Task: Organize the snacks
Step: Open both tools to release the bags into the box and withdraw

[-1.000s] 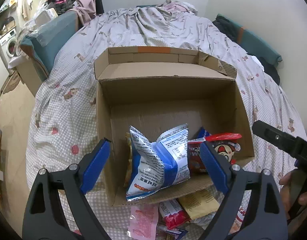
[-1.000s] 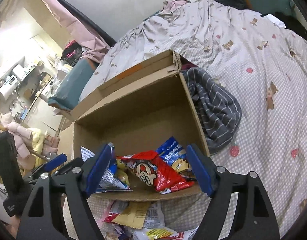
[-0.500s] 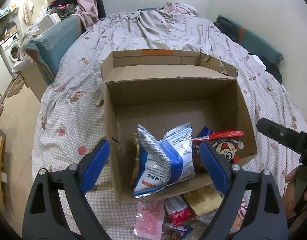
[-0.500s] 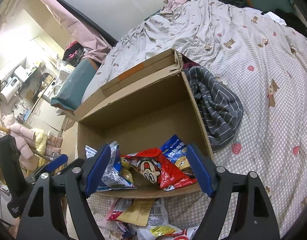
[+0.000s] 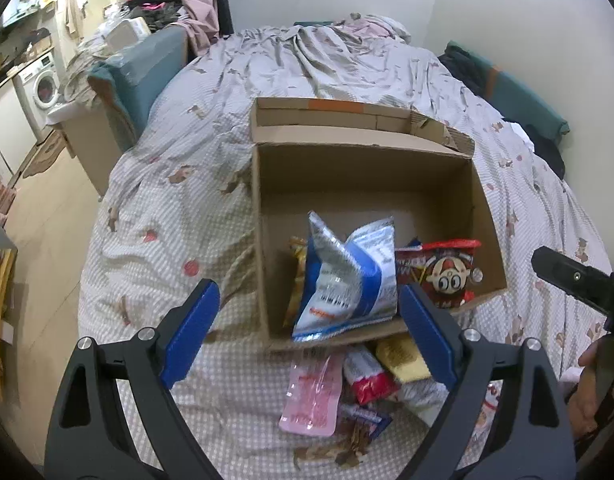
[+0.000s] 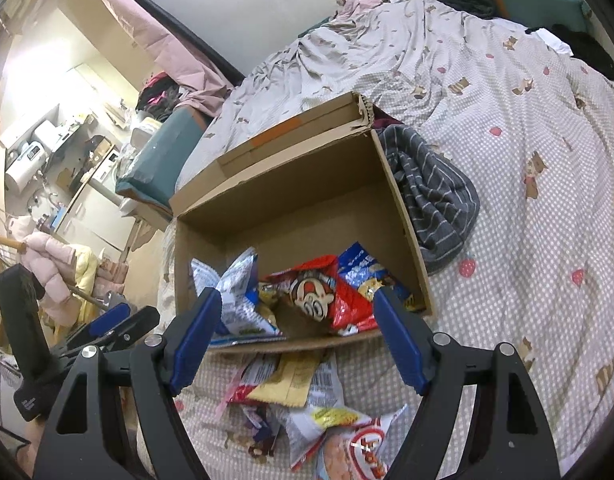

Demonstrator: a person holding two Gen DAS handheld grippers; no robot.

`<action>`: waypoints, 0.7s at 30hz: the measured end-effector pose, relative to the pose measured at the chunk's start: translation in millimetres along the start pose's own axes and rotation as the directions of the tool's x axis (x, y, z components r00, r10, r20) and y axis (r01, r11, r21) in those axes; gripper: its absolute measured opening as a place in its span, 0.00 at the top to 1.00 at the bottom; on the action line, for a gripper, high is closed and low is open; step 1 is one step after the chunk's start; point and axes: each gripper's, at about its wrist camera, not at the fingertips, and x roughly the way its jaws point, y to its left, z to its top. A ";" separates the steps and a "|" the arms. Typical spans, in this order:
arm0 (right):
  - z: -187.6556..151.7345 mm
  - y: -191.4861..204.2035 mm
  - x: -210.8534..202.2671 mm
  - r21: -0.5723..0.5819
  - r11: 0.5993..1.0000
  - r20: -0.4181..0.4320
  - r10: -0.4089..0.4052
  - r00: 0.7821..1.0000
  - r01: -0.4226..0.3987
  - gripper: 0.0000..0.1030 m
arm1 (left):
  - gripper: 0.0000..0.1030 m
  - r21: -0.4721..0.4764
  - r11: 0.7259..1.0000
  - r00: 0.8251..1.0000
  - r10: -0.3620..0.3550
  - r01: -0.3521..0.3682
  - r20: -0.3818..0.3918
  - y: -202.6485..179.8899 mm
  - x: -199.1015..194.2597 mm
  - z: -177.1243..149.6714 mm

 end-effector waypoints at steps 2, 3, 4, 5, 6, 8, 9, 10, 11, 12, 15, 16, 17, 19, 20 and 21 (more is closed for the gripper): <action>-5.6 2.5 -4.4 -0.015 1.000 0.001 -0.012 1.000 0.012 0.22 | 0.13 -0.006 1.000 1.000 0.003 -0.003 0.006 4.2 -6.9 -5.3; -9.4 2.9 -6.3 -0.023 1.000 -0.003 -0.018 1.000 0.018 0.22 | 0.13 -0.005 1.000 1.000 0.012 -0.012 0.013 7.0 -11.0 -8.3; -13.3 3.2 -8.4 -0.028 0.999 -0.008 -0.021 1.000 0.021 0.22 | 0.13 -0.001 1.000 0.999 0.029 -0.029 0.022 9.5 -15.4 -12.3; -17.4 2.3 -11.4 -0.029 0.999 -0.012 -0.026 1.000 0.026 0.21 | 0.13 -0.001 0.999 0.999 0.037 -0.037 0.027 11.9 -17.8 -14.5; -21.3 0.9 -14.6 -0.026 0.999 -0.013 -0.031 0.999 0.031 0.21 | 0.13 -0.003 0.999 0.998 0.044 -0.044 0.033 14.8 -21.4 -18.5; -28.4 -3.4 -21.2 -0.014 0.999 -0.014 -0.038 0.999 0.038 0.20 | 0.13 -0.012 0.999 0.998 0.052 -0.051 0.034 19.5 -26.0 -24.7; -30.4 -5.6 -24.0 -0.005 0.999 -0.013 -0.040 0.999 0.040 0.19 | 0.13 -0.022 0.998 0.998 0.051 -0.050 0.031 22.5 -28.0 -27.7; -33.0 -9.4 -28.3 0.010 0.999 -0.008 -0.043 0.999 0.043 0.18 | 0.11 -0.037 0.998 0.999 0.047 -0.046 0.025 26.0 -29.6 -30.7; -34.1 -12.2 -31.3 0.023 0.999 -0.003 -0.046 0.999 0.046 0.17 | 0.08 -0.050 0.998 0.999 0.043 -0.042 0.020 29.4 -31.3 -32.3; -35.8 -16.3 -34.9 0.041 0.998 0.002 -0.047 0.999 0.047 0.17 | 0.02 -0.064 0.997 0.999 0.041 -0.040 0.017 31.6 -32.5 -33.6; -39.5 -28.2 -41.6 0.099 0.994 0.008 -0.041 0.999 0.040 0.15 | 0.00 -0.097 0.995 0.999 0.035 -0.034 0.017 37.9 -36.6 -40.6; -40.9 -31.6 -42.7 0.116 0.992 0.006 -0.041 0.999 0.040 0.15 | 0.00 -0.097 0.995 0.999 0.037 -0.036 0.015 38.2 -37.3 -42.7; -43.0 -35.1 -43.7 0.132 0.990 0.004 -0.041 0.999 0.040 0.15 | 0.00 -0.098 0.994 0.999 0.043 -0.041 0.015 38.8 -38.3 -44.9; -46.7 -39.7 -45.1 0.151 0.988 -0.001 -0.045 0.999 0.045 0.15 | 0.00 -0.101 0.994 0.999 0.049 -0.048 0.011 40.1 -38.8 -48.3; -48.7 -41.6 -45.3 0.157 0.986 -0.005 -0.048 0.999 0.049 0.15 | 0.00 -0.102 0.993 0.998 0.057 -0.056 0.003 41.8 -37.5 -50.2; -50.0 -42.5 -45.4 0.160 0.986 -0.008 -0.050 0.999 0.050 0.15 | 0.00 -0.103 0.993 0.998 0.061 -0.061 -0.004 42.9 -36.0 -51.8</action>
